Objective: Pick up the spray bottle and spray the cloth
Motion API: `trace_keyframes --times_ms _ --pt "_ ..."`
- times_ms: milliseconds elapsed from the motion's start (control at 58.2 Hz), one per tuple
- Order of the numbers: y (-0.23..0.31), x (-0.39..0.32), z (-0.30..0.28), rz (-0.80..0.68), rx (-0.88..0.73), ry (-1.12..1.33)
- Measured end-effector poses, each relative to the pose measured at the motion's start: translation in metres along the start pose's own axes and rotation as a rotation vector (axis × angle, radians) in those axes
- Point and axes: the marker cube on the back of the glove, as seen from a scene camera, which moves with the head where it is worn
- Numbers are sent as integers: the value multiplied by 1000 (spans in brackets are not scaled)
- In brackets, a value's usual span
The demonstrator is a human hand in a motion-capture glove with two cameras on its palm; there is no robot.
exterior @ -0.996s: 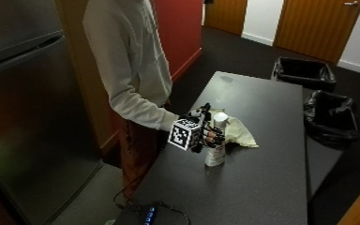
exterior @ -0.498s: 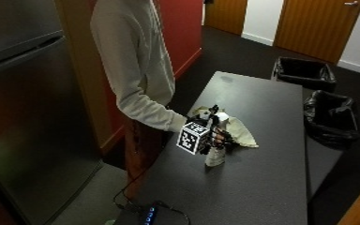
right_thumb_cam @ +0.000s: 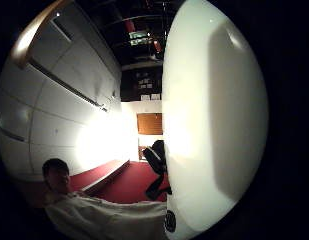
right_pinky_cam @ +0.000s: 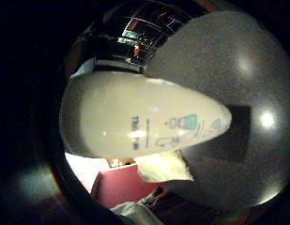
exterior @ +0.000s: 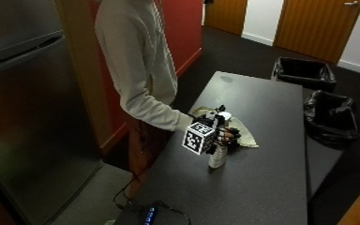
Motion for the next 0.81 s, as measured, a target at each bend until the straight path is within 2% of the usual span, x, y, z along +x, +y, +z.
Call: trace_keyframes --times_ms 309,807 --pt "-8 -1 3 -1 27 -4" --pt "-21 -11 24 -4 -33 59"
